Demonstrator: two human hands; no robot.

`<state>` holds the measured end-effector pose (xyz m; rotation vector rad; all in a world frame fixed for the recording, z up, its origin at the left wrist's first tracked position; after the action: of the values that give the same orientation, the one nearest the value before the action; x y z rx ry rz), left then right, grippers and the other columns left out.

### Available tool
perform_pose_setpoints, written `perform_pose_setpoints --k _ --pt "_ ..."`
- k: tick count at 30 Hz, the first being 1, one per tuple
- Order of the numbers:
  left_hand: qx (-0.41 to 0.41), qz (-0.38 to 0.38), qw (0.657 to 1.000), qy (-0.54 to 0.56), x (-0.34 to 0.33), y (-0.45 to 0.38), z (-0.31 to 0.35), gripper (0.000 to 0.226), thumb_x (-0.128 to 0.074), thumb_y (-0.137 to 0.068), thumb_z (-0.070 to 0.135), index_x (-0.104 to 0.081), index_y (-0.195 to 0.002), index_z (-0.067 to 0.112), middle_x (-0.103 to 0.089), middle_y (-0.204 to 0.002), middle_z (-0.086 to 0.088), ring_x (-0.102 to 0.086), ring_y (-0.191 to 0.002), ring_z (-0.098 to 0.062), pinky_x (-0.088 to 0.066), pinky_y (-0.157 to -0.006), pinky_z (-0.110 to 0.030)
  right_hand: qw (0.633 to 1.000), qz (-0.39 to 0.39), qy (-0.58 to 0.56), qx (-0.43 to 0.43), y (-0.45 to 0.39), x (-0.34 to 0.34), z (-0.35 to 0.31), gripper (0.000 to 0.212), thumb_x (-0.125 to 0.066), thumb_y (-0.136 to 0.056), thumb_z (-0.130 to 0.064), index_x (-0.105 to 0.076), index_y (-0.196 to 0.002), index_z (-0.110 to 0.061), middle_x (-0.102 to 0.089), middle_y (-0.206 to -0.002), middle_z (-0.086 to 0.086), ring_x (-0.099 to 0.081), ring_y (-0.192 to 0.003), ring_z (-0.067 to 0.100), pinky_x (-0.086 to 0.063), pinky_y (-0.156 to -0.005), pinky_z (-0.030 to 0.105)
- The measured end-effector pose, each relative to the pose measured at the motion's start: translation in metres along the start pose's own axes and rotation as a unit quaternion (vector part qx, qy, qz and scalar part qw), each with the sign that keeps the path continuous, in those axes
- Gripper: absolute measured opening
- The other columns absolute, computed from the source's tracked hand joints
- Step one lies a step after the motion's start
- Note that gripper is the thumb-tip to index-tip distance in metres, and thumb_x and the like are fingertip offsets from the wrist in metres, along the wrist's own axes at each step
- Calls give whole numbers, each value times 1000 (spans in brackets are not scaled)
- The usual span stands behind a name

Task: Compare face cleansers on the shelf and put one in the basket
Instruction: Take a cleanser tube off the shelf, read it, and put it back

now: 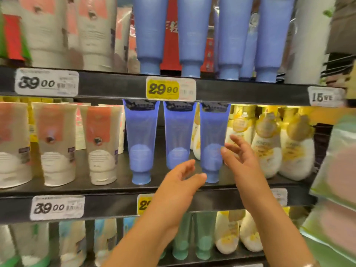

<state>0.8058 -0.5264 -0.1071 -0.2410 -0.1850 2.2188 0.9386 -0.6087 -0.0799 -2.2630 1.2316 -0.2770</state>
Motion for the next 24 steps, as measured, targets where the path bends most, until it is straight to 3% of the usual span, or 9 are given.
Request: perform_pose_setpoints --k 3,6,9,14,16,19,24 --pt "8 -15 1000 1 -12 -9 -1 48 -57 -89 11 -46 -134 23 -49 -129 12 -47 -117 3 -35 -108 -29 998 -55 -6 -24 -11 -13 3 31 -57 -91 -16 -51 -120 -25 -65 -107 -1 -64 -87 2 -49 -70 14" --pt "5 -48 999 -2 -22 -15 2 27 -54 -91 9 -60 -103 33 -62 -104 26 -56 -91 19 -42 -86 -14 994 -101 -18 -41 -19 -19 5 31 -61 -87 -17 -56 -118 -20 -68 -112 1 -66 -101 15 -53 -86 31" --pt "-5 -59 998 -26 -23 -18 3 32 -52 -92 11 -57 -120 24 -65 -114 14 -57 -106 6 -41 -91 -17 994 -107 14 -28 -21 -18 2 25 -64 -85 -20 -58 -108 -28 -68 -110 -4 -66 -101 12 -54 -83 28" --pt "-22 -31 999 -21 -16 -12 8 25 -56 -91 13 -61 -113 24 -66 -113 8 -59 -106 -1 -46 -95 -24 998 -64 -7 -6 -16 -12 -8 16 -67 -82 -17 -64 -97 -20 -73 -91 -4 -69 -81 5 -53 -63 17" --pt "-39 -11 999 -12 -10 -8 9 22 -60 -89 16 -63 -108 26 -67 -108 6 -62 -102 -2 -50 -89 -23 998 -52 -30 -8 -7 -10 -14 18 -68 -77 -25 -66 -93 -16 -75 -85 -2 -70 -78 10 -55 -63 21" --pt "-55 -14 998 22 -4 3 6 17 -61 -87 18 -66 -102 25 -71 -102 5 -66 -96 -5 -53 -81 -22 997 -31 -64 -22 12 -8 -19 38 -68 -65 -39 -67 -94 -14 -75 -83 0 -70 -77 15 -57 -69 31" --pt "8 -56 988 147 0 32 -24 22 -62 -75 27 -71 -92 16 -74 -96 -5 -68 -85 -14 -55 -69 -27 990 -24 -127 -57 57 -19 -22 43 -68 -64 -38 -67 -98 -13 -74 -85 0 -69 -79 14 -57 -71 34"
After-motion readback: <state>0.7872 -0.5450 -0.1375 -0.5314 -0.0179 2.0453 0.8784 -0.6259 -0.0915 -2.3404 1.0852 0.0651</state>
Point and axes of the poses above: each hand's wrist, its own y-axis away from the middle knuckle, its own x-axis out of the back of the hand, z = x × y, the point moved 7 cm from there along -y, towards the middle knuckle
